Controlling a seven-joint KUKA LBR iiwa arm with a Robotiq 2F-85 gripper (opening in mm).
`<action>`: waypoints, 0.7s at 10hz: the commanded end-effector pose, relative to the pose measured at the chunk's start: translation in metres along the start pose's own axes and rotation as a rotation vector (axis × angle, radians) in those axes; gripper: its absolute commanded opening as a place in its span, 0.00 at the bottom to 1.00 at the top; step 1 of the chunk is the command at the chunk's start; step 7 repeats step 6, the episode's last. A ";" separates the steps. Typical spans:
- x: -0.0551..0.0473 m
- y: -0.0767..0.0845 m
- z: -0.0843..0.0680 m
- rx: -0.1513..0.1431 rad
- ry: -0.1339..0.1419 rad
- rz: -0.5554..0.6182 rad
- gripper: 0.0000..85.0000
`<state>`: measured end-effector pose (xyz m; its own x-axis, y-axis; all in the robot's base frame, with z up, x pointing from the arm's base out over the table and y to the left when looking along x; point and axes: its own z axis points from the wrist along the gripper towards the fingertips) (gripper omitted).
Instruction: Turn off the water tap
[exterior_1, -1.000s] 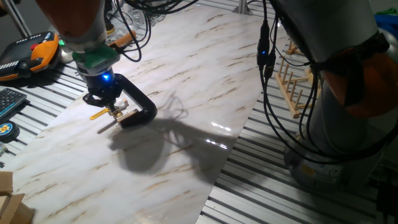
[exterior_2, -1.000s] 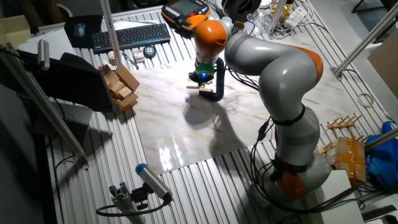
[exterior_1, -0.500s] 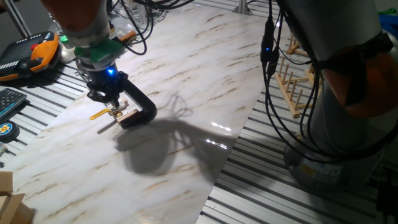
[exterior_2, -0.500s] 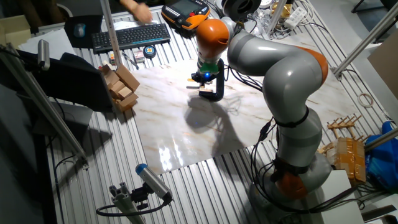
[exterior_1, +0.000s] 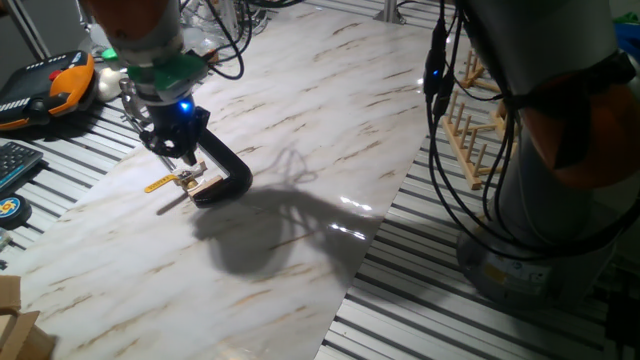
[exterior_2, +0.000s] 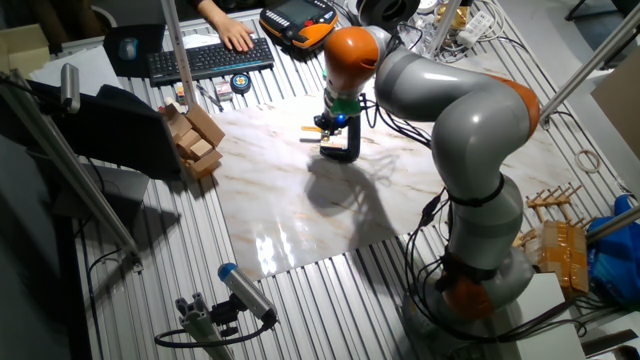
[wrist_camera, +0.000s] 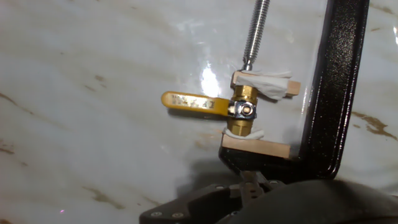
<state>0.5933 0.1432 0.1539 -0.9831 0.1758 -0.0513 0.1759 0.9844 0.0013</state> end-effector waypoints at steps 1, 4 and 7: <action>0.002 0.001 -0.002 0.006 -0.001 0.000 0.00; 0.006 -0.004 -0.008 -0.019 0.008 0.001 0.00; 0.006 -0.004 -0.008 -0.020 0.005 -0.002 0.00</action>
